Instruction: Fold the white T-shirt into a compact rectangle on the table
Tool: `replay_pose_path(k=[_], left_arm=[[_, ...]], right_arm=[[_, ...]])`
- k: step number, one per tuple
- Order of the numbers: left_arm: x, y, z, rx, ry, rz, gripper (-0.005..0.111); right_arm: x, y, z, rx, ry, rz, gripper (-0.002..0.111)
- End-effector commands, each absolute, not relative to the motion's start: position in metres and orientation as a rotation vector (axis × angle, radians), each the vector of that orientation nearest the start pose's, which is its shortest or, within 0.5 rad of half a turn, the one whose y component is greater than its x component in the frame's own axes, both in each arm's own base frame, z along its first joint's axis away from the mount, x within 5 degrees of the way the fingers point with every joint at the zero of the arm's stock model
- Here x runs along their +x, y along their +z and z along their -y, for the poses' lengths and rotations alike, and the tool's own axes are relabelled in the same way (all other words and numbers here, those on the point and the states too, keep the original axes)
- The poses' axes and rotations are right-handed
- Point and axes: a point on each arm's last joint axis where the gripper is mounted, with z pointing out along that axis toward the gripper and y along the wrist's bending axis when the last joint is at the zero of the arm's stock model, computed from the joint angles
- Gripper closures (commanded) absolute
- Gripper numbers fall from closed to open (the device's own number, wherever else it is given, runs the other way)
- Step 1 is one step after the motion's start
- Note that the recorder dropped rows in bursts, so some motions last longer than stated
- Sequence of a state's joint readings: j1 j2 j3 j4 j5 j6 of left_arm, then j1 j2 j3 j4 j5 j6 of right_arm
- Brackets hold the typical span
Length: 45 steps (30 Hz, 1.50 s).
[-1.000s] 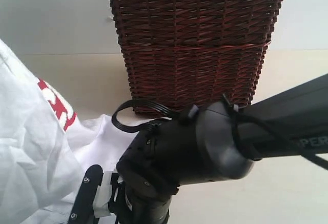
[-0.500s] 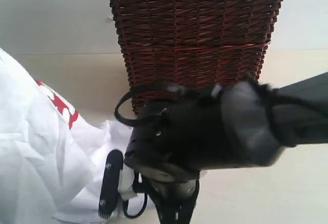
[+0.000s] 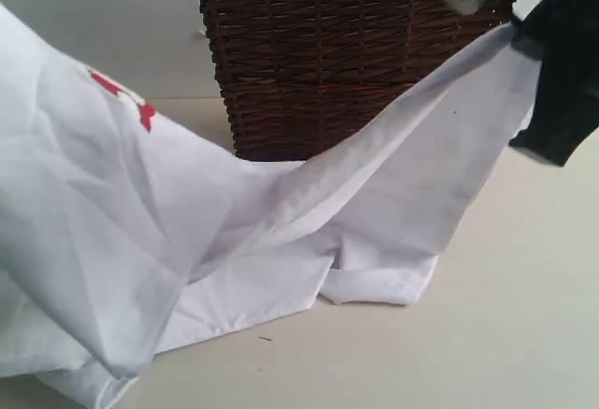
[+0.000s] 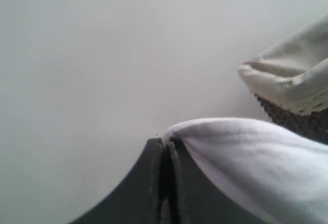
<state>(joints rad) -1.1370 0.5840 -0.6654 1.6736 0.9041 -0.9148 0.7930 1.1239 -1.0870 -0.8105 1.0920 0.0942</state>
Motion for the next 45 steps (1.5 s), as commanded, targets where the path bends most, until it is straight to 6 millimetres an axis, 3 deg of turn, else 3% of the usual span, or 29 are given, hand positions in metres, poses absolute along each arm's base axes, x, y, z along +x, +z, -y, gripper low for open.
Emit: replay_pose_path(k=[1,8,13,18,22,26,30,32,34,40,45], left_arm=[[0.095,0.41,0.049,0.638,0.364,-1.141,0.107],[0.094,0.415,0.042,0.647,0.451,-1.124,0.107],[0.1,0.41,0.04,0.444,0.329,-1.257,0.107],[0.104,0.39,0.067,0.424,-0.003,-1.35,0.107],[0.12,0.362,0.095,0.467,-0.028,-1.459,0.107],[0.134,0.335,0.128,0.668,-0.247,-1.56,0.107],[0.155,0.32,0.141,0.829,-0.539,-1.65,0.107],[0.171,0.318,0.132,0.79,-0.705,-1.694,0.107],[0.192,0.318,0.11,0.618,-0.782,-1.728,0.107],[0.226,0.326,0.022,0.126,-0.564,-1.684,0.107],[0.247,0.333,-0.004,0.037,-0.343,-1.63,0.107]], right_arm=[[0.188,0.396,-0.091,-0.835,-0.76,-1.922,0.108],[0.189,0.439,-0.096,-0.692,-0.601,-1.786,0.108],[0.186,0.453,-0.101,-0.665,-0.465,-1.772,0.108],[0.188,0.447,-0.106,-0.67,-0.427,-1.819,0.108],[0.19,0.443,-0.109,-0.68,-0.412,-1.84,0.108],[0.191,0.441,-0.111,-0.682,-0.398,-1.852,0.108],[0.19,0.441,-0.11,-0.682,-0.401,-1.854,0.108],[0.19,0.441,-0.11,-0.686,-0.406,-1.855,0.108],[0.19,0.441,-0.11,-0.689,-0.402,-1.86,0.108],[0.19,0.441,-0.111,-0.697,-0.405,-1.857,0.108],[0.19,0.44,-0.113,-0.7,-0.379,-1.859,0.108]])
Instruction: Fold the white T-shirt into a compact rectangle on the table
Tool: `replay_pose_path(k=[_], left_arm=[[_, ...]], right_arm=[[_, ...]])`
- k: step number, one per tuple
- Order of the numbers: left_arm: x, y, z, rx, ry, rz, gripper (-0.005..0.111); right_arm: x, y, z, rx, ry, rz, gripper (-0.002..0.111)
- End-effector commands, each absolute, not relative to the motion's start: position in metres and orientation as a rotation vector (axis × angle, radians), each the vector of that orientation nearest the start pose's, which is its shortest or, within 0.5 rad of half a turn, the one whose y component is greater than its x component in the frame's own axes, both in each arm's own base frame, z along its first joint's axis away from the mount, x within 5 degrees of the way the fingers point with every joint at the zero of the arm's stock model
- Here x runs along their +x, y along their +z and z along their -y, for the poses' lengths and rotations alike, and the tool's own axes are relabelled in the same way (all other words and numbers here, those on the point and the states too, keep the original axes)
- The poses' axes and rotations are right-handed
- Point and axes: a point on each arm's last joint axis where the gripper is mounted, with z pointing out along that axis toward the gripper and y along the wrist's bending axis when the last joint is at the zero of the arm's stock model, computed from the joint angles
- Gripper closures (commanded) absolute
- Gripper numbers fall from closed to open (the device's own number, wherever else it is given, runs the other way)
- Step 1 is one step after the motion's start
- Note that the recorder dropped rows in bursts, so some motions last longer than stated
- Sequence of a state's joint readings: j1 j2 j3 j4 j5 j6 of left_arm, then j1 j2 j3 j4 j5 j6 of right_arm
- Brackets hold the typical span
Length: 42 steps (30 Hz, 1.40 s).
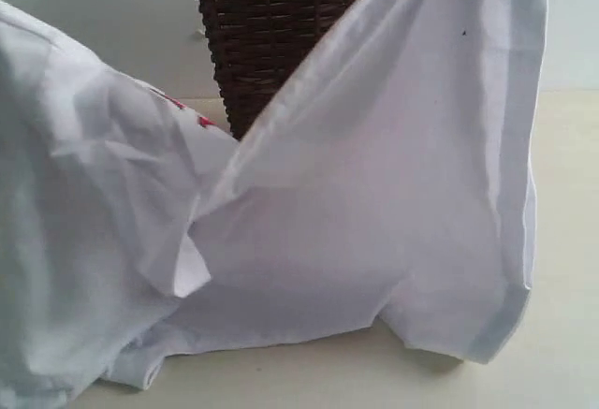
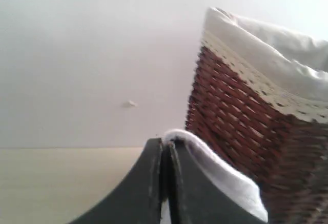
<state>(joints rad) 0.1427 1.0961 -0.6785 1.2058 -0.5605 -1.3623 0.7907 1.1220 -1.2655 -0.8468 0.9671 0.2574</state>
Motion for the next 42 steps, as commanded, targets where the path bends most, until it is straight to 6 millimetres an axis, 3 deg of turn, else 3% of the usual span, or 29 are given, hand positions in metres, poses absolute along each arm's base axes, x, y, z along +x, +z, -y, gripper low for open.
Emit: replay_pose_path(k=[1,4,8,13,18,21,23,30,35,38,42], left_arm=[[0.252,0.338,-0.008,0.031,-0.291,-1.614,0.107],[0.262,0.365,-0.024,-0.025,-0.19,-1.56,0.107],[0.261,0.414,-0.035,-0.061,-0.193,-1.44,0.107],[0.247,0.473,-0.02,0.118,-0.226,-1.224,0.107],[0.21,0.511,0.0,0.293,-0.272,-1.036,0.107],[0.186,0.5,0.012,0.389,-0.247,-1.113,0.107],[0.171,0.484,0.019,0.446,-0.243,-1.158,0.107],[0.12,0.418,0.032,0.396,-0.332,-1.227,0.107],[0.086,0.366,0.039,0.397,-0.309,-1.335,0.107],[0.07,0.349,0.043,0.414,-0.291,-1.347,0.107],[0.052,0.342,0.048,0.445,-0.278,-1.339,0.107]], right_arm=[[0.19,0.44,-0.113,-0.701,-0.376,-1.855,0.108],[0.191,0.441,-0.113,-0.715,-0.386,-1.843,0.108],[0.192,0.443,-0.115,-0.739,-0.391,-1.799,0.108],[0.194,0.454,-0.117,-0.782,-0.457,-1.655,0.108],[0.19,0.478,-0.113,-0.724,-0.445,-1.6,0.108],[0.179,0.491,-0.11,-0.727,-0.319,-1.622,0.108],[0.172,0.487,-0.112,-0.798,-0.249,-1.655,0.108],[0.165,0.433,-0.117,-1.042,-0.228,-1.865,0.108],[0.142,0.397,-0.112,-1.163,-0.079,-1.909,0.108],[0.124,0.39,-0.102,-1.193,-0.006,-1.918,0.108],[0.092,0.379,-0.09,-1.354,0.144,-1.923,0.108]])
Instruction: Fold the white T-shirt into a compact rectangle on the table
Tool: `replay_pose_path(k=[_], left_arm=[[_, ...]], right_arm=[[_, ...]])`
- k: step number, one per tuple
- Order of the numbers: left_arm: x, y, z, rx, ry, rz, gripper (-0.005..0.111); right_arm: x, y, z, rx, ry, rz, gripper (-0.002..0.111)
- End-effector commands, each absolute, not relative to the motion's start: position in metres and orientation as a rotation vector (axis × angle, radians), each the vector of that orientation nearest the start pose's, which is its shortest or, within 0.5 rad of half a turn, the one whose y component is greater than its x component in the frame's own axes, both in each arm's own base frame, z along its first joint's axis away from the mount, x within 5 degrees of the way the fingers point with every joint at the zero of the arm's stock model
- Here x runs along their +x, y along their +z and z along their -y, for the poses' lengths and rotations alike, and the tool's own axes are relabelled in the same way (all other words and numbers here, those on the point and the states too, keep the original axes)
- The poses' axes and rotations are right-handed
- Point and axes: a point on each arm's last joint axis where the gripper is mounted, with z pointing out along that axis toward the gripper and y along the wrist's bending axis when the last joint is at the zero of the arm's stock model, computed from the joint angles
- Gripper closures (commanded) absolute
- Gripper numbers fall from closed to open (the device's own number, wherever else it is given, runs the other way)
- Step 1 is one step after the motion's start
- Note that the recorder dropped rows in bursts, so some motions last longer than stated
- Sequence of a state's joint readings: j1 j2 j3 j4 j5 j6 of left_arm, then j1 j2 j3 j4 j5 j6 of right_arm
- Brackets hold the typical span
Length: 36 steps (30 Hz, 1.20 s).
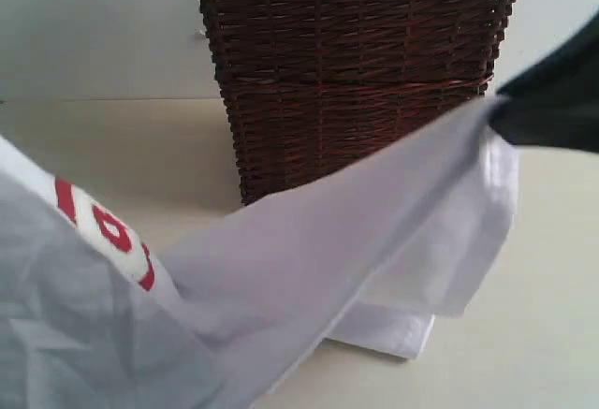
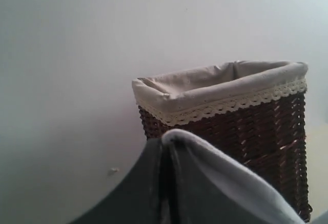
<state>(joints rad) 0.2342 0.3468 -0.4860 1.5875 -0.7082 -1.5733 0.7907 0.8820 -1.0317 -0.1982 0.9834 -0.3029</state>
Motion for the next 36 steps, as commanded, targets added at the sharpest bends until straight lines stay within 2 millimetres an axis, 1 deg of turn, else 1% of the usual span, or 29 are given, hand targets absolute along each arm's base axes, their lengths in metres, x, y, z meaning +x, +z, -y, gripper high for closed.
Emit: replay_pose_path(k=[1,3,5,9,10,11,13,17,18,19,20,25,27,29,30,31,34,35,36], left_arm=[[0.048,0.34,0.05,0.455,-0.279,-1.347,0.107],[0.043,0.338,0.053,0.474,-0.309,-1.357,0.107],[0.038,0.333,0.061,0.552,-0.386,-1.387,0.107],[0.031,0.319,0.074,0.666,-0.628,-1.476,0.106],[0.032,0.315,0.075,0.687,-0.665,-1.496,0.103],[0.033,0.31,0.076,0.693,-0.689,-1.513,0.098],[0.037,0.303,0.075,0.68,-0.714,-1.544,0.083],[0.041,0.291,0.074,0.654,-0.735,-1.579,0.037],[0.042,0.291,0.073,0.64,-0.725,-1.58,0.029],[0.043,0.292,0.072,0.626,-0.713,-1.58,0.025],[0.044,0.292,0.071,0.607,-0.696,-1.579,0.023],[0.05,0.302,0.064,0.507,-0.62,-1.558,0.023],[0.055,0.305,0.057,0.387,-0.59,-1.563,0.026],[0.061,0.304,0.05,0.237,-0.597,-1.579,0.033],[0.065,0.302,0.047,0.181,-0.609,-1.594,0.038],[0.068,0.298,0.047,0.165,-0.635,-1.62,0.044],[0.076,0.28,0.055,0.21,-0.815,-1.761,0.056],[0.08,0.272,0.057,0.232,-0.889,-1.821,0.06],[0.083,0.263,0.059,0.257,-0.946,-1.873,0.063]], right_arm=[[0.085,0.374,-0.088,-1.386,0.18,-1.937,0.108],[0.075,0.364,-0.084,-1.451,0.231,-1.984,0.108],[0.069,0.351,-0.082,-1.539,0.244,-2.035,0.108],[0.069,0.331,-0.087,-1.626,0.273,-2.07,0.108],[0.069,0.325,-0.089,-1.643,0.284,-2.092,0.108],[0.07,0.319,-0.09,-1.663,0.293,-2.107,0.108],[0.069,0.31,-0.094,-1.704,0.33,-2.13,0.108],[0.067,0.299,-0.103,-1.735,0.457,-2.174,0.108],[0.066,0.298,-0.104,-1.734,0.48,-2.183,0.107],[0.066,0.296,-0.105,-1.736,0.494,-2.193,0.105],[0.066,0.295,-0.107,-1.729,0.511,-2.212,0.102],[0.068,0.288,-0.108,-1.735,0.507,-2.254,0.081],[0.069,0.287,-0.107,-1.71,0.493,-2.284,0.073],[0.071,0.285,-0.105,-1.699,0.434,-2.302,0.068],[0.073,0.285,-0.103,-1.701,0.388,-2.304,0.066],[0.075,0.284,-0.101,-1.709,0.341,-2.299,0.066],[0.085,0.282,-0.091,-1.725,0.113,-2.289,0.065],[0.09,0.281,-0.088,-1.66,0.041,-2.334,0.065],[0.097,0.281,-0.089,-1.547,-0.002,-2.36,0.065]])
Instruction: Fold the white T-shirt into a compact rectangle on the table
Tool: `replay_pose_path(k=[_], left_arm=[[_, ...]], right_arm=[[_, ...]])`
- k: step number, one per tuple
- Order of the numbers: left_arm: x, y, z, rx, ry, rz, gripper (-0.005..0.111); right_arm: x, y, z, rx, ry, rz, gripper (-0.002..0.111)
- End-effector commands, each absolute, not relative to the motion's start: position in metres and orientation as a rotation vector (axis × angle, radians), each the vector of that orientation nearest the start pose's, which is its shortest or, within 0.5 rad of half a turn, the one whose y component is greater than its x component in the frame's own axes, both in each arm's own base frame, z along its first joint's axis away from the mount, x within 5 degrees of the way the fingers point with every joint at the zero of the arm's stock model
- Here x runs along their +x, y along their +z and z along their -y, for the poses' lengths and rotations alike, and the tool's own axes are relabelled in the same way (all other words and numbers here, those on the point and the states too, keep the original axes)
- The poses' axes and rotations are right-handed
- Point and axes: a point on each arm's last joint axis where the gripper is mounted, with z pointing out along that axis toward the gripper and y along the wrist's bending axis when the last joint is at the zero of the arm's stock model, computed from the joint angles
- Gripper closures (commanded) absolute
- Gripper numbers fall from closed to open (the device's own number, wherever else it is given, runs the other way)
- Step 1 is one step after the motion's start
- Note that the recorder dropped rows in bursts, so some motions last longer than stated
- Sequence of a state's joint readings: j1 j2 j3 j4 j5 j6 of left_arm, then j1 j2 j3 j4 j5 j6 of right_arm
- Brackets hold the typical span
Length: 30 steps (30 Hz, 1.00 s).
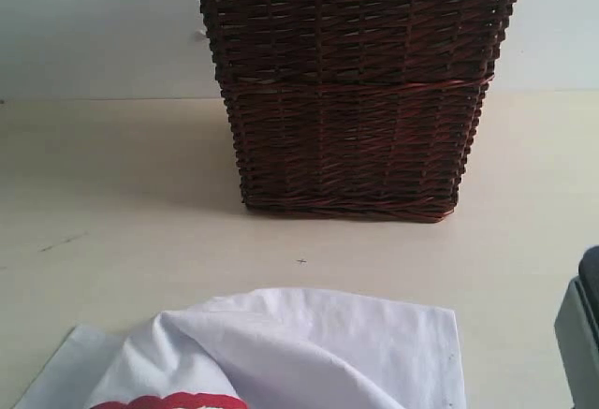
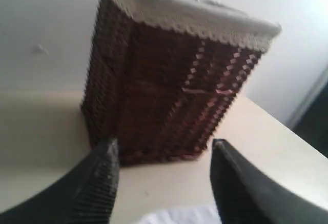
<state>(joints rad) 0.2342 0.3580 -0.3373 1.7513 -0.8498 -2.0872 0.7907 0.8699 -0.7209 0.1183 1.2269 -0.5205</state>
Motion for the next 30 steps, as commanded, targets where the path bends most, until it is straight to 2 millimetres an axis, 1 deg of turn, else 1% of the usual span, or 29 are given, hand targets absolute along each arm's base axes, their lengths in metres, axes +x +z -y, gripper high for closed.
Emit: replay_pose_path(k=[1,3,4,5,6,7,10,11,12,13,14,15,17,19,20,21,22,23,24,25,26,27,28,30], left_arm=[[0.088,0.254,0.059,0.277,-0.976,-1.916,0.066],[0.098,0.24,0.057,0.233,-1.02,-1.996,0.072],[0.102,0.235,0.057,0.219,-1.056,-2.033,0.075],[0.108,0.229,0.057,0.229,-1.114,-2.078,0.078],[0.11,0.226,0.057,0.233,-1.136,-2.092,0.078],[0.113,0.223,0.056,0.228,-1.142,-2.11,0.078],[0.115,0.222,0.055,0.214,-1.12,-2.117,0.079],[0.115,0.221,0.055,0.218,-1.124,-2.12,0.086],[0.113,0.22,0.056,0.242,-1.124,-2.12,0.093],[0.11,0.218,0.06,0.301,-1.132,-2.119,0.105],[0.107,0.215,0.065,0.355,-1.147,-2.122,0.107],[0.105,0.215,0.069,0.396,-1.162,-2.128,0.107],[0.106,0.212,0.072,0.431,-1.123,-2.146,0.107],[0.107,0.208,0.074,0.437,-1.103,-2.167,0.107],[0.107,0.208,0.074,0.437,-1.106,-2.173,0.107],[0.109,0.205,0.074,0.425,-1.11,-2.191,0.107],[0.11,0.204,0.074,0.427,-1.112,-2.201,0.107],[0.111,0.203,0.074,0.427,-1.114,-2.206,0.107],[0.111,0.202,0.074,0.426,-1.116,-2.211,0.107],[0.112,0.202,0.074,0.427,-1.116,-2.212,0.107],[0.112,0.202,0.074,0.427,-1.116,-2.212,0.107],[0.112,0.202,0.074,0.424,-1.11,-2.213,0.107],[0.112,0.201,0.074,0.421,-1.104,-2.214,0.107],[0.113,0.201,0.074,0.423,-1.105,-2.218,0.107]], right_arm=[[0.103,0.281,-0.09,-1.451,-0.028,-2.376,0.065],[0.11,0.278,-0.094,-1.385,-0.048,-2.401,0.065],[0.113,0.275,-0.098,-1.386,-0.045,-2.416,0.065],[0.122,0.266,-0.108,-1.382,-0.047,-2.446,0.065],[0.128,0.26,-0.113,-1.376,-0.058,-2.456,0.066],[0.141,0.248,-0.123,-1.379,-0.1,-2.457,0.07],[0.161,0.225,-0.139,-1.364,-0.151,-2.47,0.087],[0.173,0.209,-0.146,-1.366,-0.211,-2.477,0.099],[0.18,0.201,-0.149,-1.354,-0.267,-2.498,0.106],[0.19,0.193,-0.15,-1.299,-0.349,-2.542,0.108],[0.2,0.185,-0.149,-1.223,-0.413,-2.59,0.108],[0.209,0.174,-0.149,-1.195,-0.451,-2.633,0.108],[0.22,0.149,-0.152,-1.189,-0.434,-2.703,0.108],[0.225,0.127,-0.16,-1.232,-0.391,-2.699,0.108],[0.228,0.123,-0.162,-1.252,-0.395,-2.686,0.108],[0.235,0.112,-0.16,-1.233,-0.443,-2.7,0.108],[0.244,0.107,-0.155,-1.178,-0.475,-2.722,0.108],[0.248,0.105,-0.151,-1.158,-0.483,-2.738,0.108],[0.255,0.101,-0.14,-1.117,-0.501,-2.77,0.108],[0.258,0.101,-0.134,-1.095,-0.512,-2.779,0.108],[0.265,0.102,-0.123,-1.02,-0.52,-2.804,0.108],[0.269,0.103,-0.117,-0.981,-0.53,-2.822,0.108],[0.277,0.108,-0.106,-0.912,-0.553,-2.847,0.108],[0.283,0.111,-0.095,-0.844,-0.573,-2.876,0.108]])
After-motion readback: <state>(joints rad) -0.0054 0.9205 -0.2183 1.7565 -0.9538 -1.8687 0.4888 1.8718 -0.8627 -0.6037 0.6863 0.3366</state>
